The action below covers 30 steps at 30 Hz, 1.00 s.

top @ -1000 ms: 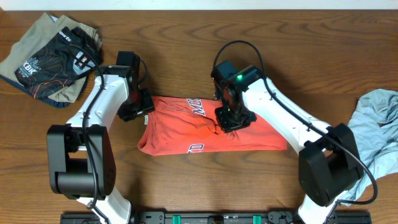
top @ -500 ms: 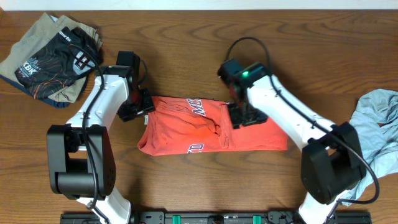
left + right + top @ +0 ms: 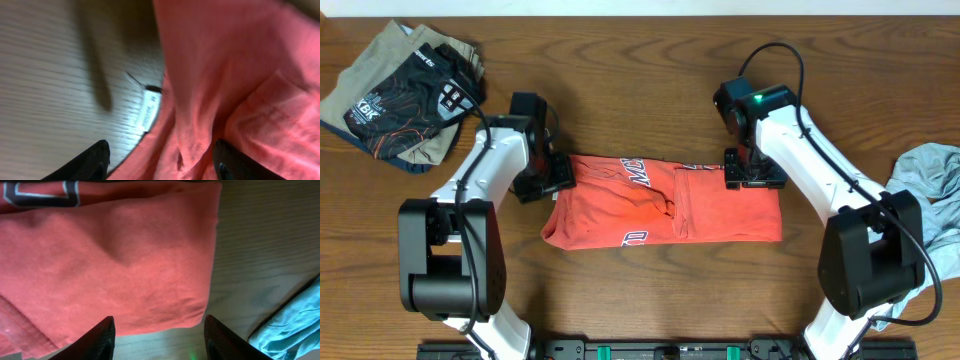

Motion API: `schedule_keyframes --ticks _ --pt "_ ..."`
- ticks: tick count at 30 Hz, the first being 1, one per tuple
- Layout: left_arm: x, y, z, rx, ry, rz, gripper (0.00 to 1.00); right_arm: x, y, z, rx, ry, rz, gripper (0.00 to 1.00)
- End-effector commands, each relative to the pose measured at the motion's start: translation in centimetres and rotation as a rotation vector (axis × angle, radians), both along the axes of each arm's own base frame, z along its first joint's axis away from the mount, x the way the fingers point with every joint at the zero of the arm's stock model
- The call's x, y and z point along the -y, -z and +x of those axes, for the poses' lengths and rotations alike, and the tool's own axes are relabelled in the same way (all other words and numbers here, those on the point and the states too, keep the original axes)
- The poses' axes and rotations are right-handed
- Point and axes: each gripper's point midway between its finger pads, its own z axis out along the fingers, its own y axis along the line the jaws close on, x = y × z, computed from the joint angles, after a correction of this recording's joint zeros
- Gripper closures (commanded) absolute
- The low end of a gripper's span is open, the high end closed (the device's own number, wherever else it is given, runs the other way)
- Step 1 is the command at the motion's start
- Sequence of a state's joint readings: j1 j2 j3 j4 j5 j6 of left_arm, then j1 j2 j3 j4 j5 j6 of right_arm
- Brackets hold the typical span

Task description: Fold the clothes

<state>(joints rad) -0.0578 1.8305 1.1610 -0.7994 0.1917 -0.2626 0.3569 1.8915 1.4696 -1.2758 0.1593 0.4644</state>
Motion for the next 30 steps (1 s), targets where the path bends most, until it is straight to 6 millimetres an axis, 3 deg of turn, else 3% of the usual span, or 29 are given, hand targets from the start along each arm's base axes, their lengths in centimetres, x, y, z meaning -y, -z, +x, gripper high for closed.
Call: schedule_keyframes --ticks 1,4,7,10,14,15,21,30 --pt "1.9 1.2 -1.5 -0.024 0.064 -0.118 0.33 0.4 -0.1 0.4 0.015 0.025 -0.019 0.45" --pt "3.5 2.1 -2.2 -0.024 0.105 -0.223 0.32 0.4 -0.1 0.5 0.019 0.025 -0.019 0.44" --pt "3.9 2.8 -2.8 -0.042 0.104 -0.249 0.35 0.5 -0.1 0.5 0.019 0.024 -0.021 0.44" --pt "3.8 3.0 -2.8 -0.045 0.104 -0.244 0.54 0.5 -0.1 0.5 0.019 0.024 -0.022 0.44" --pt "3.4 3.1 -1.8 -0.001 0.108 -0.214 0.94 0.6 -0.1 0.5 0.017 0.023 -0.022 0.44" --pt "3.1 3.2 -1.5 0.009 0.109 -0.194 0.94 0.8 -0.1 0.5 0.013 0.019 -0.023 0.44" --pt "-1.8 2.2 1.2 0.067 0.049 0.041 0.94 3.5 -0.4 0.4 -0.003 0.048 -0.089 0.43" --pt "-11.2 -3.9 6.7 0.236 -0.229 0.145 0.94 8.0 -0.5 0.6 -0.035 0.102 -0.085 0.42"
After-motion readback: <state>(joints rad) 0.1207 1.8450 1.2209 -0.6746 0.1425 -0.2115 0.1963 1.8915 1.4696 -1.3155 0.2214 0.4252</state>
